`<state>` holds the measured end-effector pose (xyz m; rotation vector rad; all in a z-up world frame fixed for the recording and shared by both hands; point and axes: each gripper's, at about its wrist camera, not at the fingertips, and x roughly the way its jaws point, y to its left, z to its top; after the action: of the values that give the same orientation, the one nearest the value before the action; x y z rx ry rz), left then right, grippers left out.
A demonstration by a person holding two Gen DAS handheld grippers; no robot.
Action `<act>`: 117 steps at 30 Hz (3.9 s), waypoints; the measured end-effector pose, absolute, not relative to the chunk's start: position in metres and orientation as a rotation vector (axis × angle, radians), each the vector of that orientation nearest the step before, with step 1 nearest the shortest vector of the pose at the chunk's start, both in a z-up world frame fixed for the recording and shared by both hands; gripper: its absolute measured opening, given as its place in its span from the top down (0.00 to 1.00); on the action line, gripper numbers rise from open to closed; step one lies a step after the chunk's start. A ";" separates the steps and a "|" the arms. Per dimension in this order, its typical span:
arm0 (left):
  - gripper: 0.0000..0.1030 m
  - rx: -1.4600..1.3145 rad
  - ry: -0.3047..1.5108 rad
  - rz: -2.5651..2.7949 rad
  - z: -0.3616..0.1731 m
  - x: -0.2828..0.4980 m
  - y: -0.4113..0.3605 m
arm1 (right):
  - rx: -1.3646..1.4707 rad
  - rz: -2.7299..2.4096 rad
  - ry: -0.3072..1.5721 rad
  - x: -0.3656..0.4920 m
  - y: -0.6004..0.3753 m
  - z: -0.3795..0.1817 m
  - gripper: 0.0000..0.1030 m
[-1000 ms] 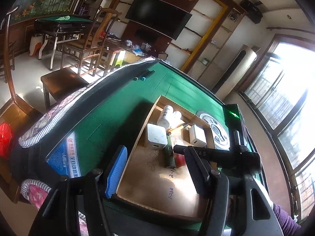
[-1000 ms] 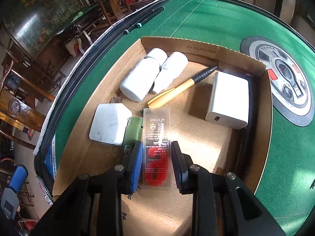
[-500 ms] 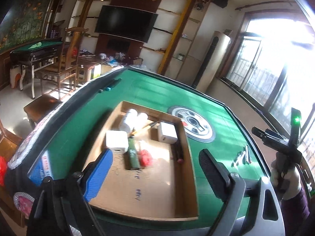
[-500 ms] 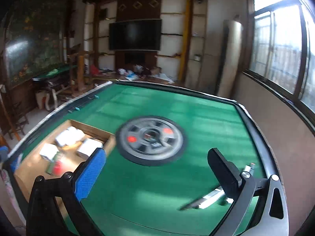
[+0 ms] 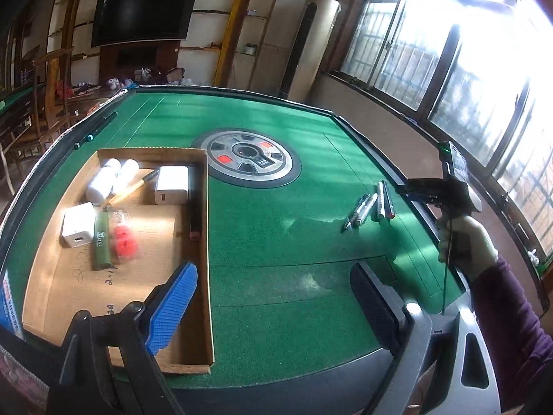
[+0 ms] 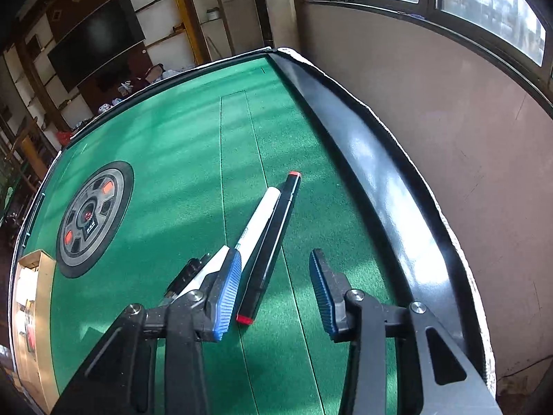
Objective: Organize rigid objects
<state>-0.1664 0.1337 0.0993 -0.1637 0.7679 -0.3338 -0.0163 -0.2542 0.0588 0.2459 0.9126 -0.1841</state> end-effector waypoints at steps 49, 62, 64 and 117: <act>0.10 -0.202 0.860 -0.313 0.065 -0.158 0.148 | 0.161 -0.039 1.085 0.019 -0.142 0.033 0.63; 0.10 -0.251 0.867 -0.323 0.060 -0.156 0.159 | 0.089 -0.028 1.112 0.013 -0.099 0.024 0.87; 0.10 -0.252 0.869 -0.324 0.060 -0.157 0.158 | 0.127 0.025 1.115 0.001 -0.089 0.023 0.87; 0.90 0.105 0.972 -0.380 0.011 -0.044 -0.022 | 0.230 0.118 0.986 -0.073 -0.173 0.018 0.88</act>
<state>-0.0444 -0.0222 0.0112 0.1048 0.9723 -0.3799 -0.0731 -0.1732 0.0176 0.2305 0.9856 0.1184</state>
